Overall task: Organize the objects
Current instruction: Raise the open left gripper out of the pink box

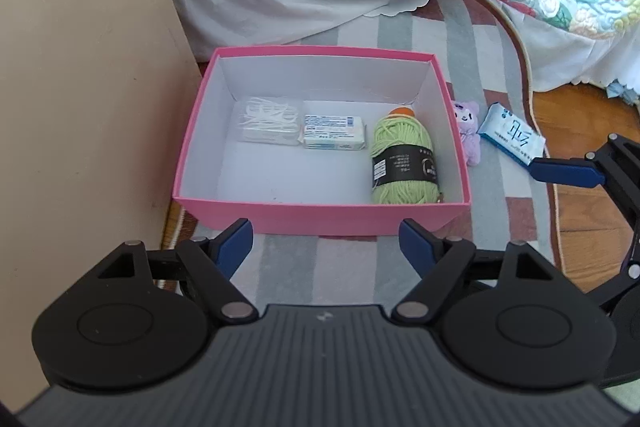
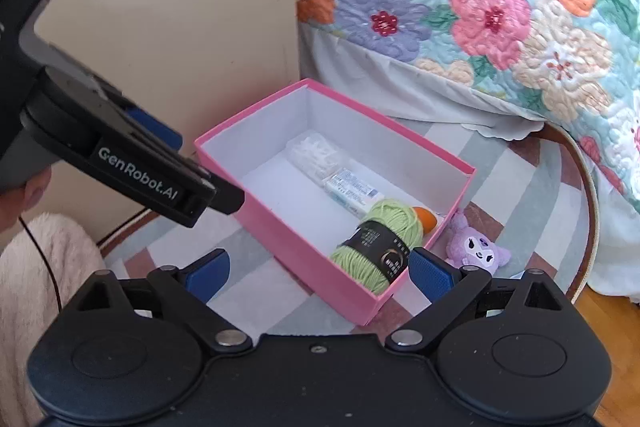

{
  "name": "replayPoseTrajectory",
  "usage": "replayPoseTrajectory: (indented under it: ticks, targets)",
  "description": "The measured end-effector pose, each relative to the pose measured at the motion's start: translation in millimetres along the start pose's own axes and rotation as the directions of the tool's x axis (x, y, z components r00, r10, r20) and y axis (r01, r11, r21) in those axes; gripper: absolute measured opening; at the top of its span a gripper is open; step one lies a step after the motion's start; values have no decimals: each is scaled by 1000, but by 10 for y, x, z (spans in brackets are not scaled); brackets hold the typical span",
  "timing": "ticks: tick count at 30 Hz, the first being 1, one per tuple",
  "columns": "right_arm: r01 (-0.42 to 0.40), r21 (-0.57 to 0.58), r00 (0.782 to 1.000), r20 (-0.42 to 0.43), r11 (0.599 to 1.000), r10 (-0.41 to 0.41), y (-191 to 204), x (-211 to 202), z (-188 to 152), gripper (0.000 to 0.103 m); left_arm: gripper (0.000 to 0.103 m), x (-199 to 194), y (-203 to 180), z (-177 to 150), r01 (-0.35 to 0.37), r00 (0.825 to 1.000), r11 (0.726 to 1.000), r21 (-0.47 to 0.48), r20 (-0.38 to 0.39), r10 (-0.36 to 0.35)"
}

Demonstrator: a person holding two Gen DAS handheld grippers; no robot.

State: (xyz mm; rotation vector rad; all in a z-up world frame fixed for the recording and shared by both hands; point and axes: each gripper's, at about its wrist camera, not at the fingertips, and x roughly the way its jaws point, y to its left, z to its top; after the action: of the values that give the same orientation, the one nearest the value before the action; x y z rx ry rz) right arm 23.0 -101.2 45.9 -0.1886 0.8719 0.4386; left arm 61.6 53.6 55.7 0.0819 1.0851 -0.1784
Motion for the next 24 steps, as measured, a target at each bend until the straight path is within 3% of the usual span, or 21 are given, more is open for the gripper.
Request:
replayPoseTrajectory:
  ticks: [5, 17, 24]
  targets:
    - [18, -11, 1000, 1, 1000, -18, 68, -83, -29, 98, 97, -77, -11, -103, -47, 999, 999, -2, 24, 47]
    - [29, -14, 1000, -7, 999, -29, 160, -223, -138, 98, 97, -168, -28, -361, -23, 1000, 999, -43, 13, 24]
    - [64, -43, 998, 4, 997, -64, 237, -320, -200, 98, 97, -184, 32, -495, -14, 1000, 992, -124, 3, 15]
